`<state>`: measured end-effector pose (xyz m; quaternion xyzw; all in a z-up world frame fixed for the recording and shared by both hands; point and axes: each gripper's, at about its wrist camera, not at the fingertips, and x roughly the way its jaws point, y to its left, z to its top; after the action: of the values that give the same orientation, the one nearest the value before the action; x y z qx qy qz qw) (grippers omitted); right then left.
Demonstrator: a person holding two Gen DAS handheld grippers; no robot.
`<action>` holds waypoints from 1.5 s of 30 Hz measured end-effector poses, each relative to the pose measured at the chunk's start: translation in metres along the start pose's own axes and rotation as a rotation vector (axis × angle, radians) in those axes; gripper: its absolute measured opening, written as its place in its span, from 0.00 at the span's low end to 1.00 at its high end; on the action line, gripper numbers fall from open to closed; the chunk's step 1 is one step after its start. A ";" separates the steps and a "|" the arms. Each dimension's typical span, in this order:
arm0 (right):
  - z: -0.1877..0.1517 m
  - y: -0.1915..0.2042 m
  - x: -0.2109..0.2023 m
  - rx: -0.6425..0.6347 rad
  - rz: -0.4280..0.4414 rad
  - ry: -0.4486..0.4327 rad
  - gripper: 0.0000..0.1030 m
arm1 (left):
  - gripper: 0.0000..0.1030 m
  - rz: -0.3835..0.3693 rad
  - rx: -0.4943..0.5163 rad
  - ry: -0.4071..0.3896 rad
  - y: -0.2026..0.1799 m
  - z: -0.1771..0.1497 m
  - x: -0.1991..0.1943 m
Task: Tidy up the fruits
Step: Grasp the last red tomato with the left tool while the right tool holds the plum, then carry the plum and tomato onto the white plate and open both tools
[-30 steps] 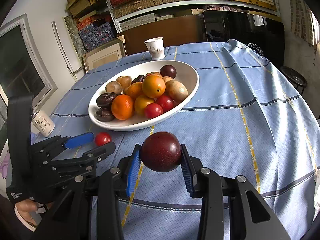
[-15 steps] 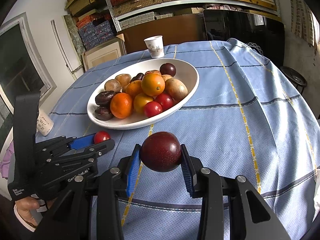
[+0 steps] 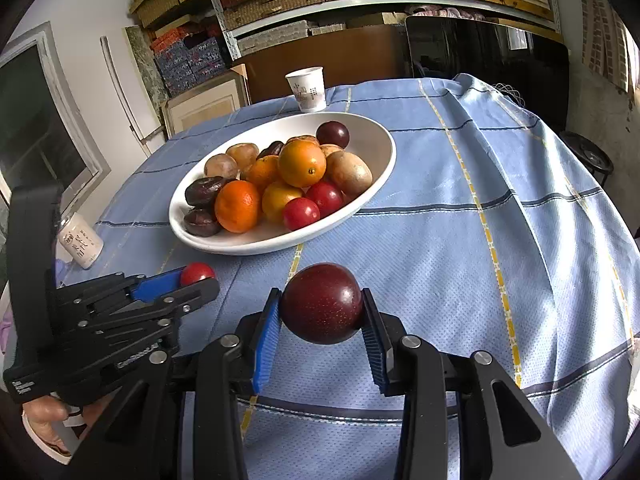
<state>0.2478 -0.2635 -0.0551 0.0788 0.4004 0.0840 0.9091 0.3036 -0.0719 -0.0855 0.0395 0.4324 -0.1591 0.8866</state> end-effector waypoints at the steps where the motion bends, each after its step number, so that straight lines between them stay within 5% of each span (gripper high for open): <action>1: 0.000 0.000 0.001 -0.001 -0.001 0.001 0.38 | 0.31 0.002 -0.002 -0.005 0.000 -0.001 -0.002; 17: -0.021 0.020 -0.025 -0.110 0.007 -0.105 0.38 | 0.31 0.047 -0.023 -0.168 -0.003 -0.031 -0.074; 26: -0.003 0.045 -0.039 -0.166 0.042 -0.162 0.38 | 0.31 -0.009 -0.080 -0.160 0.022 -0.017 -0.082; 35: 0.068 0.049 -0.005 -0.100 0.091 -0.196 0.38 | 0.31 0.017 -0.096 -0.171 0.045 0.052 -0.062; 45: 0.141 0.024 0.067 -0.005 0.098 -0.150 0.38 | 0.31 0.029 -0.160 -0.145 0.069 0.145 0.017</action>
<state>0.3946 -0.2365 -0.0042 0.1024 0.3267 0.1232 0.9315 0.4443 -0.0405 -0.0131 -0.0367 0.3779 -0.1136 0.9181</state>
